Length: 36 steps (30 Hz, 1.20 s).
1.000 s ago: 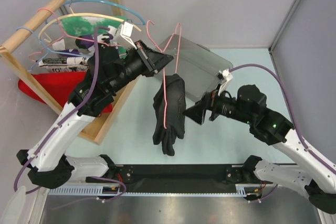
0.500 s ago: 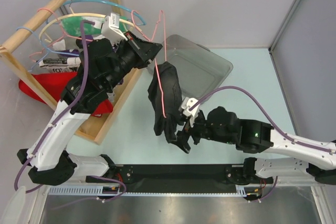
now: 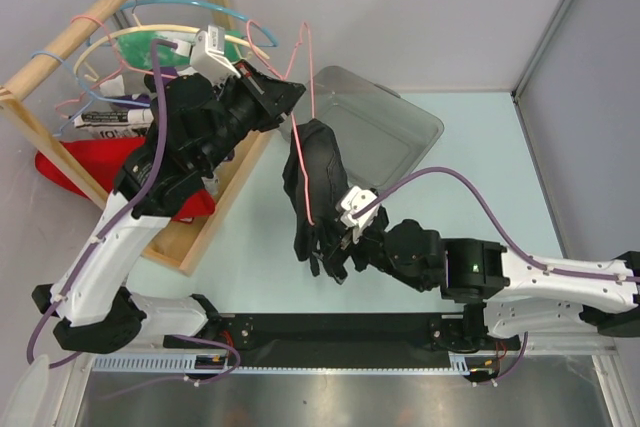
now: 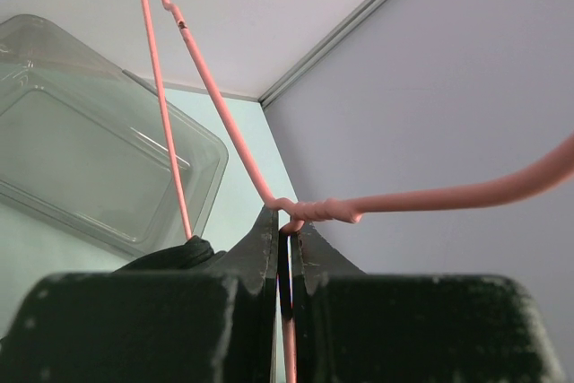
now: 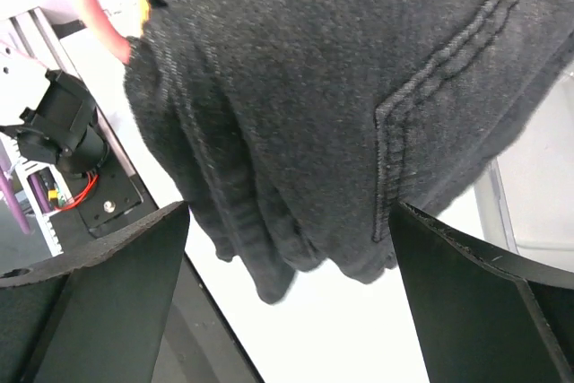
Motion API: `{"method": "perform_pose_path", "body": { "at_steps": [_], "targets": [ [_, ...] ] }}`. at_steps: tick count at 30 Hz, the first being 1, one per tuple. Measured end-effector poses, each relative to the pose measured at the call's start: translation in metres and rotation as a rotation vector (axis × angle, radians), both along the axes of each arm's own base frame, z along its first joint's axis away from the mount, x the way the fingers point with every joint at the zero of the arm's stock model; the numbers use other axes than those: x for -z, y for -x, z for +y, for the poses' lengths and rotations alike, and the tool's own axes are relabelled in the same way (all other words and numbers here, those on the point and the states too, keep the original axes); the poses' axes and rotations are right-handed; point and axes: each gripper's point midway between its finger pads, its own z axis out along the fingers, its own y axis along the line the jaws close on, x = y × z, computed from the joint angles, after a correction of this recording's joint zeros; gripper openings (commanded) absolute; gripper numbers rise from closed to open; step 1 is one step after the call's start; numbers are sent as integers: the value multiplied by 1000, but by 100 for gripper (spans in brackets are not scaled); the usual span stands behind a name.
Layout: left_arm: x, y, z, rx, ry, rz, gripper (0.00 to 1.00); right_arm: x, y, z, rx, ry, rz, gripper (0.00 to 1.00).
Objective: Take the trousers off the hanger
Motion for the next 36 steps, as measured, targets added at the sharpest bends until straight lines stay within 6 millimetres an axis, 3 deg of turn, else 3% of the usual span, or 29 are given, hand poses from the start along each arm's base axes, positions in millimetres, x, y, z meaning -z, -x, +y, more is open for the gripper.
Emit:
{"method": "perform_pose_path", "body": {
  "at_steps": [6, 12, 21, 30, 36],
  "targets": [
    [-1, 1, 1, 0, 2, -2, 0, 3, 1, 6, 18, 13, -18, 99],
    [-2, 3, 1, 9, 6, -5, 0, 4, -2, 4, 45, 20, -28, 86],
    [-8, 23, 15, 33, 31, -28, 0, 2, -6, -2, 74, 30, -49, 84],
    [-14, 29, 21, 30, 68, -41, 0, -12, -13, -8, 129, -19, -95, 88],
    [-13, 29, 21, 29, 67, -40, 0, -18, 4, 5, 54, -39, -132, 93]
  ]
}}
